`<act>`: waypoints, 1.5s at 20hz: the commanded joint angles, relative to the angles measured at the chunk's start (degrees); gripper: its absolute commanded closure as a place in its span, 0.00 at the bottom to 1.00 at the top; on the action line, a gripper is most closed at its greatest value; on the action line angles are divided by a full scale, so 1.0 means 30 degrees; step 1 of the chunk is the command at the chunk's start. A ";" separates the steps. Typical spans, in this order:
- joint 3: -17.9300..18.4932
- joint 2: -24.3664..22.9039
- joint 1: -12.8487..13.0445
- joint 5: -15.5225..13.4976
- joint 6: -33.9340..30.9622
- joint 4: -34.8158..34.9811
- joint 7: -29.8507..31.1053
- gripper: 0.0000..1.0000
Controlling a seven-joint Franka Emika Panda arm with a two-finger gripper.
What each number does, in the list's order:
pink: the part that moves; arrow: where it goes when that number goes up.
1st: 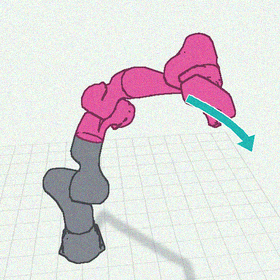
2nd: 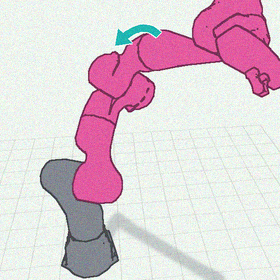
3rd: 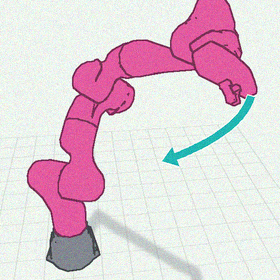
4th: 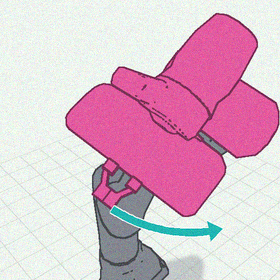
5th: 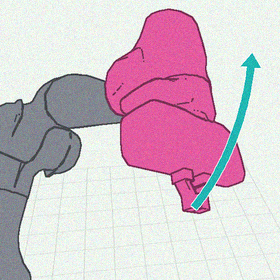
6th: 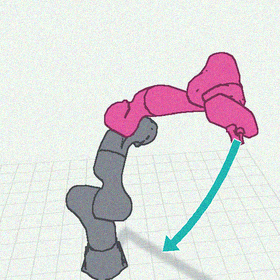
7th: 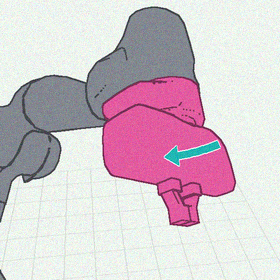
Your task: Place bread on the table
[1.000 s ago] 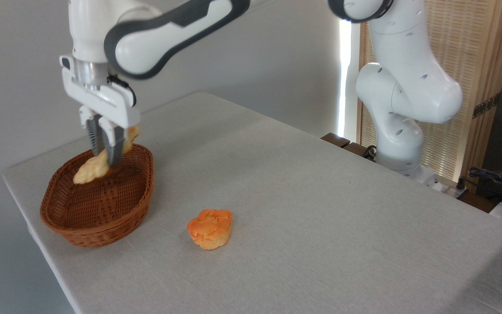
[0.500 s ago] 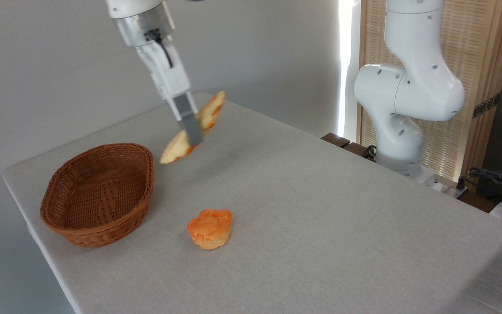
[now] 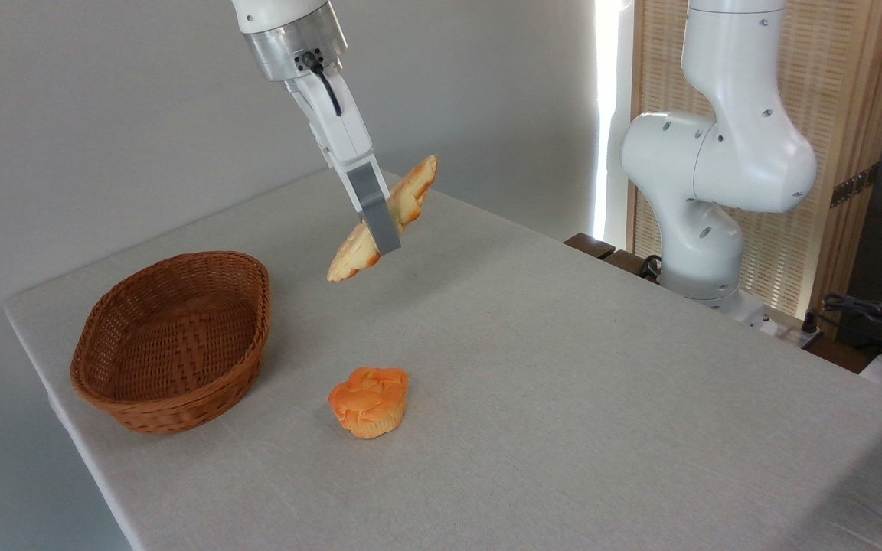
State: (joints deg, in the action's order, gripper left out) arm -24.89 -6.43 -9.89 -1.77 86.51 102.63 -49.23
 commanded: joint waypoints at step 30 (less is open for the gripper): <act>0.3138 0.1646 0.0160 -0.0993 0.2071 -0.3859 0.3491 0.00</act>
State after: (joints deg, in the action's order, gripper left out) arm -17.56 -1.58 -10.18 -5.95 93.45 92.00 -39.35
